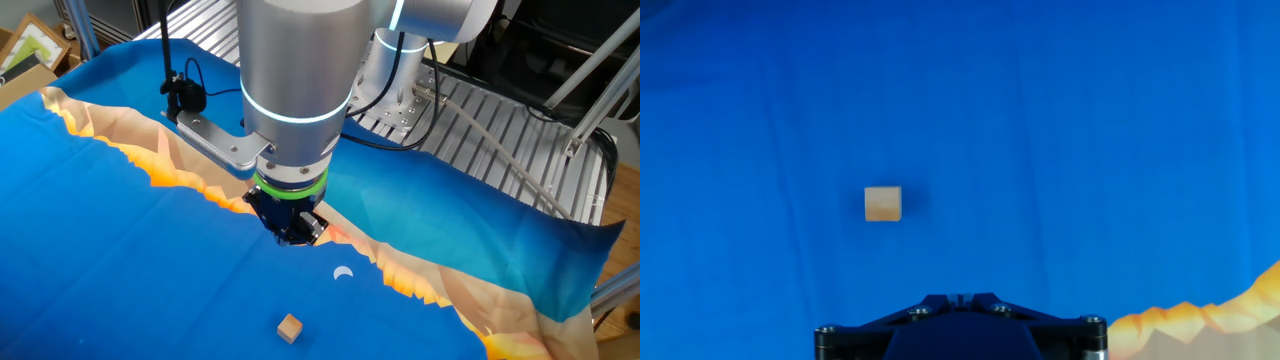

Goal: Approach and touch the side of the small block

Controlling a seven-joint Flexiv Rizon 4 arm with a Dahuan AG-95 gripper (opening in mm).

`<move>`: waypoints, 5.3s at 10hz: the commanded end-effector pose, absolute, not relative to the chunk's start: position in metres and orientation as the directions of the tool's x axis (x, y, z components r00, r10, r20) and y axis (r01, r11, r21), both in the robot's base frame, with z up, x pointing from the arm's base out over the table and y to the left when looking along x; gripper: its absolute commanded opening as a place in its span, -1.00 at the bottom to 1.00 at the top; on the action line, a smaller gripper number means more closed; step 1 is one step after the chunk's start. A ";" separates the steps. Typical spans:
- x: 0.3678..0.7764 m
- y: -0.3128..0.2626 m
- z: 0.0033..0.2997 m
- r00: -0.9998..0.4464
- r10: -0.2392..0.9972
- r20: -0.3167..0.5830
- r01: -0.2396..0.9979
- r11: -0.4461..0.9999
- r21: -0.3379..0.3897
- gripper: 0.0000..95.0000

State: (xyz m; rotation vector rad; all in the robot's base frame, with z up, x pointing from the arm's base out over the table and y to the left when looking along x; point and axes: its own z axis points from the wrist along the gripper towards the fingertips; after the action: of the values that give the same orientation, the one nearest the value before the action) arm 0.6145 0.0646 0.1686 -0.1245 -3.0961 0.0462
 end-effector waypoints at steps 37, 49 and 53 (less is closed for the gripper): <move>0.651 0.079 0.100 -0.991 0.120 0.055 0.119 0.993 -0.018 -1.00; 0.652 0.075 0.099 -0.983 -0.182 -0.004 -0.182 0.982 0.052 -1.00; 0.652 0.075 0.099 -0.971 -0.236 -0.043 -0.237 0.971 0.017 -1.00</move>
State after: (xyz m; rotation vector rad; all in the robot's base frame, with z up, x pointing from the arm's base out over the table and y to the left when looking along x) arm 0.6525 0.0751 0.0986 0.3904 -3.1543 -0.0473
